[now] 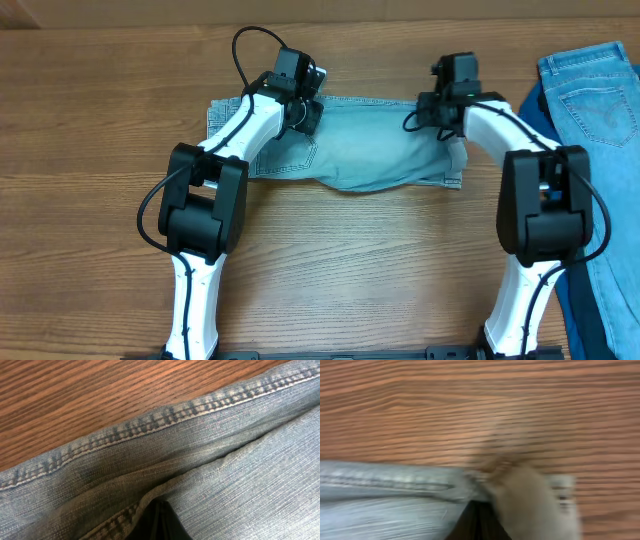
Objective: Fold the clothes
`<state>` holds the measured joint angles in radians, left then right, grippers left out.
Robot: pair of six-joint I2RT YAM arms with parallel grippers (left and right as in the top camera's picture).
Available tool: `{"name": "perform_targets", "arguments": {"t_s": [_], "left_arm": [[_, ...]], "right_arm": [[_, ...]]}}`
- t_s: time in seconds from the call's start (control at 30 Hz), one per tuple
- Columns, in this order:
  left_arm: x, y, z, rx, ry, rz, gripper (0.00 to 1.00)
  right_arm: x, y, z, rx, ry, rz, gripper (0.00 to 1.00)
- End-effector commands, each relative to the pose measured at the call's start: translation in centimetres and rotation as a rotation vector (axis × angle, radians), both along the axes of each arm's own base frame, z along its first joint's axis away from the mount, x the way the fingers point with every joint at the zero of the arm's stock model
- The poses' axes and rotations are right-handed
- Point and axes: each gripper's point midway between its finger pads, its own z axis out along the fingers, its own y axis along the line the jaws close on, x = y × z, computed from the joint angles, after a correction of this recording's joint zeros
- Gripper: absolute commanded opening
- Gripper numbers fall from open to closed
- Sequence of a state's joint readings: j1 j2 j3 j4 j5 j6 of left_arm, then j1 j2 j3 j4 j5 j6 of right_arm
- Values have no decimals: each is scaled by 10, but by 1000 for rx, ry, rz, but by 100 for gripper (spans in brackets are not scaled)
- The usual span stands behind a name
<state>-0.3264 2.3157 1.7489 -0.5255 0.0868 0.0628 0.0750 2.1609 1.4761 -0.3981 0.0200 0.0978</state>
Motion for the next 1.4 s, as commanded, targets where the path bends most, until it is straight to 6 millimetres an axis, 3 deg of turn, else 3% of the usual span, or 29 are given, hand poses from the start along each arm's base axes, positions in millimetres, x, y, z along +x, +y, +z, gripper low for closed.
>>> {"name": "perform_targets", "arguments": {"t_s": [0.0,0.07,0.1,0.17,0.2,0.27,0.33,0.4,0.5,0.57,0.63,0.7,0.8,0.83,0.87,0.97,1.13,1.2,1.37], "left_arm": [[0,24,-16,71,19,5,10],[8,23,-3,74,-10,0,10],[15,22,14,76,-38,6,11],[27,20,59,61,-98,11,13],[30,19,91,54,-130,15,19],[24,31,136,73,-143,88,24],[-4,45,163,57,-60,200,34],[-33,58,156,70,68,281,45],[-73,89,130,121,279,408,52],[-83,107,114,147,341,457,53],[-78,121,97,134,344,500,52],[-76,131,77,111,359,524,42],[-90,131,57,102,419,524,20],[-93,131,55,101,433,522,8],[-96,124,55,73,453,511,4],[-103,94,57,-33,507,417,4],[-107,99,52,26,502,424,4],[-113,100,42,33,520,425,5],[-128,110,-11,71,515,437,6]], "right_arm": [[0,-40,0,-52,-4,-96,4],[4,-42,5,-51,-18,-99,4],[8,-42,13,-50,-30,-100,4],[13,-41,39,-48,-57,-100,5],[12,-41,59,-47,-74,-100,4],[1,-41,91,-24,-81,-130,4],[-25,-29,120,45,-47,-107,6],[-49,-14,130,118,15,-61,14],[-79,-5,115,164,153,-45,14],[-93,-2,106,176,217,-71,14],[-97,-1,96,175,232,-68,14],[-103,-1,84,173,254,-70,6],[-109,8,66,190,261,-10,4],[-113,21,62,222,264,60,4],[-117,32,60,242,267,130,4],[-125,49,56,223,280,204,4],[-130,57,52,176,292,224,4],[-133,55,47,166,301,217,4],[-144,50,13,147,296,211,4]]}}
